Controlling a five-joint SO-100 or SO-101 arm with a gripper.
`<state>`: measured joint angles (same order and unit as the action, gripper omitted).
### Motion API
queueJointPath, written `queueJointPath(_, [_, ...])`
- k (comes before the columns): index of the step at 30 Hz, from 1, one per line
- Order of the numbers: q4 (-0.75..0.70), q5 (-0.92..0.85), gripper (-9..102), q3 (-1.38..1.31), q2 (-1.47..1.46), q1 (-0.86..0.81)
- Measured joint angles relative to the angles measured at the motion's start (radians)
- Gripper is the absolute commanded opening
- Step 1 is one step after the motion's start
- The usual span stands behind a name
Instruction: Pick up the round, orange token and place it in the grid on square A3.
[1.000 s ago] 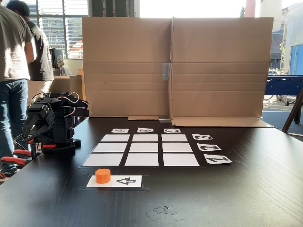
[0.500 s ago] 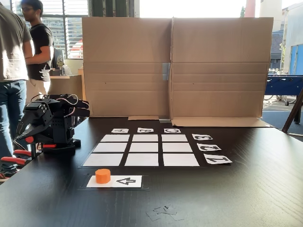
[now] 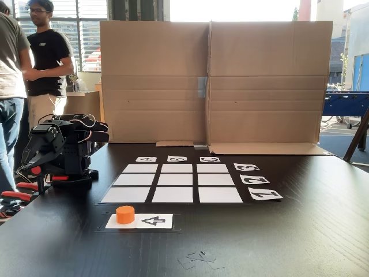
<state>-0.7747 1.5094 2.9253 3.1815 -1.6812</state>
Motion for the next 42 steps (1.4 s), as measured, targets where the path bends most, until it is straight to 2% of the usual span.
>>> queueJointPath(3, [-0.058,0.000,0,-0.084,-0.087,0.035])
queueJointPath(10, [-0.198,0.000,17,-0.368,-0.393,0.121])
queueJointPath(30, [-0.592,-0.037,22,-1.157,-1.155,0.293])
queueJointPath(37, [-0.667,-0.118,22,-1.396,-1.381,0.371])
queueJointPath(42, [-0.695,-0.190,22,-1.457,-1.442,0.408])
